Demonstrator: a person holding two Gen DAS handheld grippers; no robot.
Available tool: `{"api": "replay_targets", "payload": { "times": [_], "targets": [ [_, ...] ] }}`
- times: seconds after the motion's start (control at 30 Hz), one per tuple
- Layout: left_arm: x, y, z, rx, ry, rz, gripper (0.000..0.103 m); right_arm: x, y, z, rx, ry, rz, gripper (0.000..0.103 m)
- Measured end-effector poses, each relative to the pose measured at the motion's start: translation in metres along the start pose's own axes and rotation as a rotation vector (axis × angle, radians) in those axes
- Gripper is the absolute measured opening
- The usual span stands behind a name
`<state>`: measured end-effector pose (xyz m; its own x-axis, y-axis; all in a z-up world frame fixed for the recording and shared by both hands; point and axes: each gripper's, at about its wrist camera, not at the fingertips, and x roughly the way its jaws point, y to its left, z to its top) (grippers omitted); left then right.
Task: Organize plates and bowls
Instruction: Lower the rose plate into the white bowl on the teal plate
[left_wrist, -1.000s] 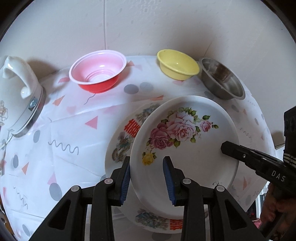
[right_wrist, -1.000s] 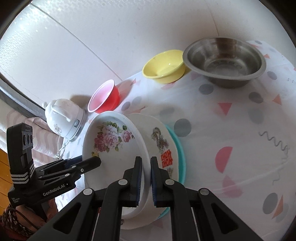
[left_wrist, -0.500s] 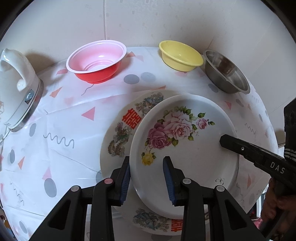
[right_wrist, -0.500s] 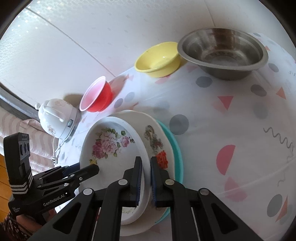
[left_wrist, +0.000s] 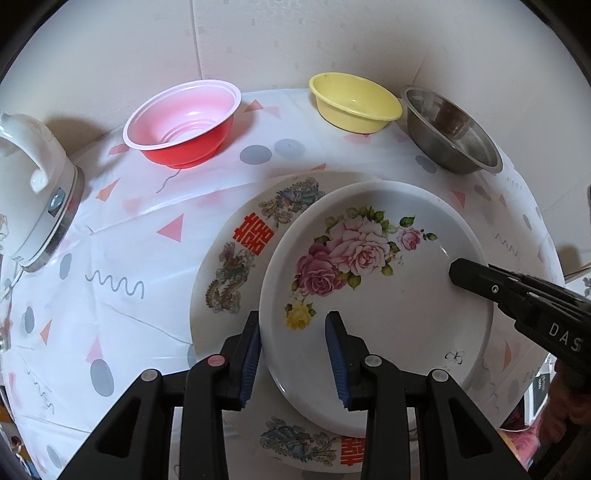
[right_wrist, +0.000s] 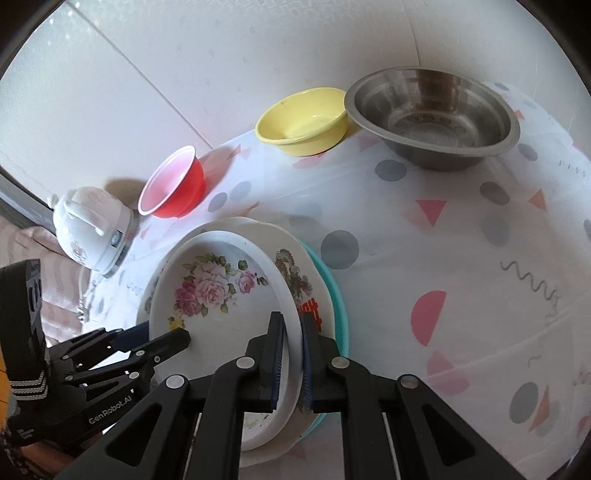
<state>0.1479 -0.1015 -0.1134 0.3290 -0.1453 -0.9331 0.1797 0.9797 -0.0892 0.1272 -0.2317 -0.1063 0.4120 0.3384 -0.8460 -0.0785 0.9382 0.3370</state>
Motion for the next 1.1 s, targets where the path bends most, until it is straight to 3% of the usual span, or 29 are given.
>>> {"api": "replay_targets", "payload": {
  "times": [0.17,0.7,0.93,1.1],
  "targets": [
    [0.001,-0.004,0.001,0.024,0.009,0.020,0.035,0.000,0.008,-0.001,-0.045,0.013,-0.056,0.012],
    [-0.005,-0.004,-0.001,0.036,-0.003,0.064,0.036,0.006,0.018,0.001,-0.092,0.025,-0.104,0.013],
    [-0.009,-0.002,-0.002,0.031,-0.013,0.075,0.042,0.018,0.039,-0.002,-0.229,0.027,-0.192,0.020],
    [-0.010,-0.003,-0.003,0.024,-0.013,0.066,0.043,0.020,0.042,0.000,-0.257,0.024,-0.210,0.022]
  ]
}}
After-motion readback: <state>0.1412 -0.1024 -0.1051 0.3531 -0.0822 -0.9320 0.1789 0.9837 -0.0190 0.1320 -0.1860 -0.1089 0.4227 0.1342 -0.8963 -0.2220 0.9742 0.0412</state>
